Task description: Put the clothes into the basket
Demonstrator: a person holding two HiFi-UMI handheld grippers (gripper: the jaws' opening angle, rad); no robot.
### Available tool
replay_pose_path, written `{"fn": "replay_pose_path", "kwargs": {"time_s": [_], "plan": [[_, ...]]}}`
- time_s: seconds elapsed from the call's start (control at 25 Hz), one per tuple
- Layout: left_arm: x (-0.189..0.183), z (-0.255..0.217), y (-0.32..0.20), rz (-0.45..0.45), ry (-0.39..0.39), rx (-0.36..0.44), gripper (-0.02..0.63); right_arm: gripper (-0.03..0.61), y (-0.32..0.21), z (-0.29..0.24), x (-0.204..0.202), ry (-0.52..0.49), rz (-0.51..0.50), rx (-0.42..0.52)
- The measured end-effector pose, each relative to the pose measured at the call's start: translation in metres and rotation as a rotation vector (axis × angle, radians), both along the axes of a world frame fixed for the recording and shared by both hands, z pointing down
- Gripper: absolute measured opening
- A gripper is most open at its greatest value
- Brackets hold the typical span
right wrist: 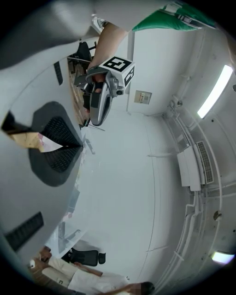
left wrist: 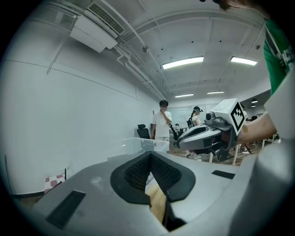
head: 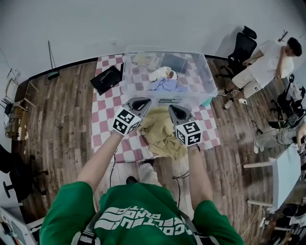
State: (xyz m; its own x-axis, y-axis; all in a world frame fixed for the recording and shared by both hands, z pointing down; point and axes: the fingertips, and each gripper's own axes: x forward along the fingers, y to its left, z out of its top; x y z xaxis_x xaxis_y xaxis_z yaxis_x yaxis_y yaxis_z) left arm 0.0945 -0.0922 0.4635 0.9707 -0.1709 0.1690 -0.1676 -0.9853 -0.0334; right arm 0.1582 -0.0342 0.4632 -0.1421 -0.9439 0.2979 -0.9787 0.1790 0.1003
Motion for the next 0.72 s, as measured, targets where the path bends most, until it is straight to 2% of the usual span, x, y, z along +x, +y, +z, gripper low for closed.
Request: {"fn": "replay_pose_path", "kwargs": {"time_s": [0.32,0.72], "plan": [[-0.039,0.009,0.036,-0.030,0.009,-0.014,0.003,0.009,0.042,0.015,-0.036,-0.039,-0.009,0.006],[-0.046,0.010,0.063,-0.023,0.066,-0.052,0.003,0.009,0.068,0.020,-0.042,-0.054,-0.008,0.010]]}}
